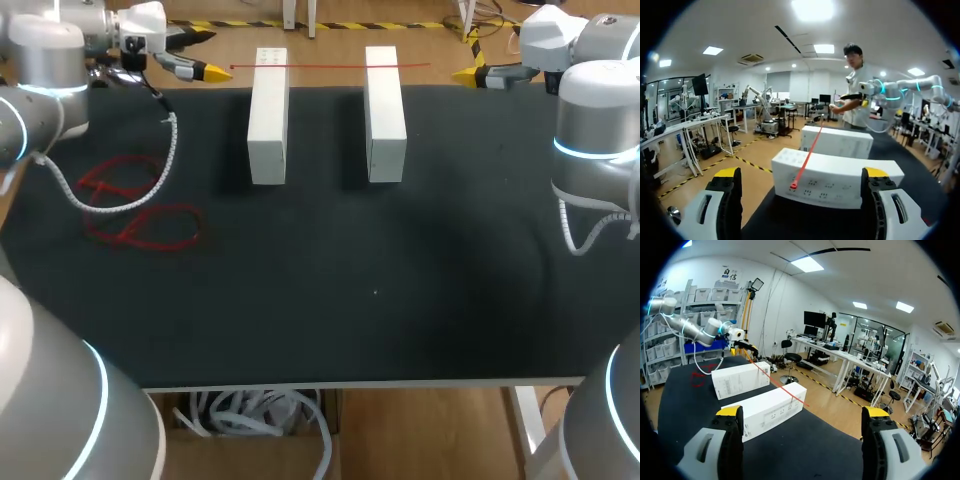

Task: Grab the tape and strap the tape.

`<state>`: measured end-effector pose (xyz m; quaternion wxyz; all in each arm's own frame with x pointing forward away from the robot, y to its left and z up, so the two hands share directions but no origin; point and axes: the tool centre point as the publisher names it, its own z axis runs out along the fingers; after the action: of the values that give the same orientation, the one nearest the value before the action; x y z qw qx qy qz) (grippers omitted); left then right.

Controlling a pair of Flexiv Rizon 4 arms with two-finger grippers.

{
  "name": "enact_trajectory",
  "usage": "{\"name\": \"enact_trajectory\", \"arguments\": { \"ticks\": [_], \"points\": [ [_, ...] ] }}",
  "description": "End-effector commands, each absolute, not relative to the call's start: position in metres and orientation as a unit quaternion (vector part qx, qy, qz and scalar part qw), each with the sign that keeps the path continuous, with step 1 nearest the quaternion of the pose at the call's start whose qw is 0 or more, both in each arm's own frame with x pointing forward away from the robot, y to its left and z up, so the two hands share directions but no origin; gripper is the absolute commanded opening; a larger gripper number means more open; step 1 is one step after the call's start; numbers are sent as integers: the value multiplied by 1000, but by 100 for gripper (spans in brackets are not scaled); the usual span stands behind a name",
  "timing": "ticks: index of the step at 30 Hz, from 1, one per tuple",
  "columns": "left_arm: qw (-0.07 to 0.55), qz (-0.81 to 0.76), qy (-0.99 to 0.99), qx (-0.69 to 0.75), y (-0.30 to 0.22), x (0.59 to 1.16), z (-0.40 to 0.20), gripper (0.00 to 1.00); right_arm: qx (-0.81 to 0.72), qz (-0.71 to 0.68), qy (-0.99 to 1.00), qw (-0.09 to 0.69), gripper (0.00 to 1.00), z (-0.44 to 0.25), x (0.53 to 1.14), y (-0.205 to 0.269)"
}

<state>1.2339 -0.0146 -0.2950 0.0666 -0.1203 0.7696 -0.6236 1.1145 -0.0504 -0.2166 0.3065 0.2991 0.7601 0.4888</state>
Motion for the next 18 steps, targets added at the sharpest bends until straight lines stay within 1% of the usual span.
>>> {"name": "enact_trajectory", "arguments": {
  "ticks": [1,2,5,6,8,10,13,15,18],
  "points": [
    [33,-640,760,-102,-17,1241,-309,64,299,489,760,307,100,-217,1114,-50],
    [34,-639,761,-106,-17,1241,-311,54,299,489,760,307,100,-217,1114,-50],
    [34,-637,762,-108,-18,1241,-314,71,299,489,760,307,100,-217,1114,-50],
    [34,-637,763,-107,-18,1241,-316,67,299,489,760,307,100,-217,1114,-50],
    [33,-637,763,-104,-19,1241,-318,65,299,489,760,307,100,-217,1114,-50],
    [33,-636,764,-104,-20,1242,-321,70,299,489,760,307,100,-217,1114,-50],
    [29,-633,768,-95,-22,1243,-324,68,299,489,760,307,100,-217,1114,-50],
    [26,-630,771,-87,-24,1243,-326,69,299,489,760,307,100,-217,1114,-50],
    [22,-632,770,-84,-26,1244,-328,65,299,489,760,307,100,-217,1114,-50]
  ]
}}
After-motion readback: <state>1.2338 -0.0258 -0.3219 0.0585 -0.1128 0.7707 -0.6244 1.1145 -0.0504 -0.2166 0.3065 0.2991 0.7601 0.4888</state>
